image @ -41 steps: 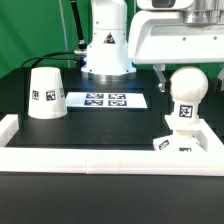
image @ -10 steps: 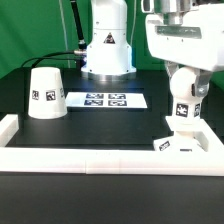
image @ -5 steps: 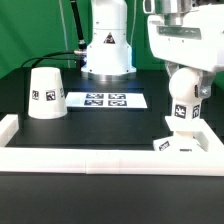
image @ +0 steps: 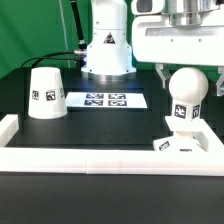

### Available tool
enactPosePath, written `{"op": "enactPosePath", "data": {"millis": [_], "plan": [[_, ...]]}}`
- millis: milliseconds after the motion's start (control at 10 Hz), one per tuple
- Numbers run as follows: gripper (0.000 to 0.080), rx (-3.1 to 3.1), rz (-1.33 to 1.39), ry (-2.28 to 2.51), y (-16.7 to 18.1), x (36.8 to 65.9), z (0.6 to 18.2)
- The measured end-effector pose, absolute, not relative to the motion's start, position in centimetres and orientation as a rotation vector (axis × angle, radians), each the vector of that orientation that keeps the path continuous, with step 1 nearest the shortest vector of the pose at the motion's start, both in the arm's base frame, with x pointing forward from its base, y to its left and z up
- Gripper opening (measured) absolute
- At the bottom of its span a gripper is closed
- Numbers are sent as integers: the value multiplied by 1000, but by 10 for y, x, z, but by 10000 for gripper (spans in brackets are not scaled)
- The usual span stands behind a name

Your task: Assemble lamp

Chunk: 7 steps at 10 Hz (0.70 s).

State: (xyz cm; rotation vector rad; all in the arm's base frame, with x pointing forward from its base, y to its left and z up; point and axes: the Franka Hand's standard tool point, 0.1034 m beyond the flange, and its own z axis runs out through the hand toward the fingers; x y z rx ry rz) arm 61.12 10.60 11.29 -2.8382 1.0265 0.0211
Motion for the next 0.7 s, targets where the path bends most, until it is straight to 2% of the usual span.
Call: {"op": "enactPosePath", "data": {"millis": [300, 700], "plan": [[699, -2925, 2, 740, 105, 611, 113], [699, -3100, -52, 68, 104, 612, 113]]}}
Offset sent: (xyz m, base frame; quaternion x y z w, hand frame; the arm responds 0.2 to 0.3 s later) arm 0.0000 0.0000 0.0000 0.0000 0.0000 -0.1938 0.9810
